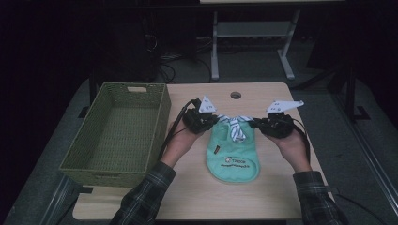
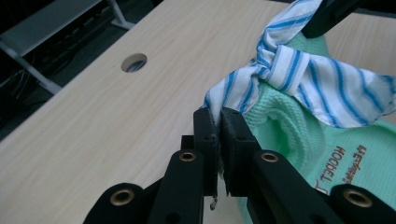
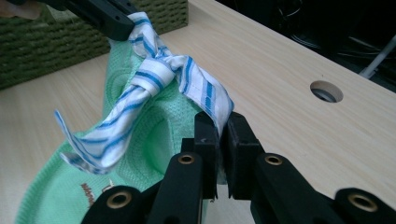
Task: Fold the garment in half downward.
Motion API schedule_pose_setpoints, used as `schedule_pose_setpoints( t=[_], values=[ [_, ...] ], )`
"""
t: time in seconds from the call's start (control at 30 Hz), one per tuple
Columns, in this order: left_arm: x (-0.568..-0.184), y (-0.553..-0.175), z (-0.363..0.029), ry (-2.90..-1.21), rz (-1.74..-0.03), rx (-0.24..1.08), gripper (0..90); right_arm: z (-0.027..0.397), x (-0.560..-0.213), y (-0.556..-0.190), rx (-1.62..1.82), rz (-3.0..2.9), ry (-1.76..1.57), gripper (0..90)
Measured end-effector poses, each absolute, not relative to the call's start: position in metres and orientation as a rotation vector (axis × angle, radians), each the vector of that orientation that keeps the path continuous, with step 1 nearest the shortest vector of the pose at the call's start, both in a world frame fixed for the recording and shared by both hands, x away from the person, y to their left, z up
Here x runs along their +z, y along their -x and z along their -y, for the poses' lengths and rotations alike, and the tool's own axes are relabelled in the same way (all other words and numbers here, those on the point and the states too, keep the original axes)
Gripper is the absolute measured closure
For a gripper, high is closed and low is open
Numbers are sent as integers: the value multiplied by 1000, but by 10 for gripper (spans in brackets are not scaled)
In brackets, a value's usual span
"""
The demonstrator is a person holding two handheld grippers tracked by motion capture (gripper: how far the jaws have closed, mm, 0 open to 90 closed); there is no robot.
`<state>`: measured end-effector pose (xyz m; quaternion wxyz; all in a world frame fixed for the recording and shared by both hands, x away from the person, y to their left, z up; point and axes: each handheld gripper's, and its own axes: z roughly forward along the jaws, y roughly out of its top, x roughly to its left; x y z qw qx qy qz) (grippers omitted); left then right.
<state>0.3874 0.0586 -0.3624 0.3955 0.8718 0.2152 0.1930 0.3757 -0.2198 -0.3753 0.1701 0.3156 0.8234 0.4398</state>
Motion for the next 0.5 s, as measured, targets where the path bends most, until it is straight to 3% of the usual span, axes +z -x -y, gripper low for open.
schedule_pose_setpoints(
  t=[0.2, 0.5],
  values=[
    [-381, -377, -62, -2195, -526, 452, 851, 222, -404, -365, 1282, -2313, -920, 844],
    [-390, -362, -62, -2215, -480, 443, 844, 224, -417, -351, 1297, -2316, -900, 834]
  ],
)
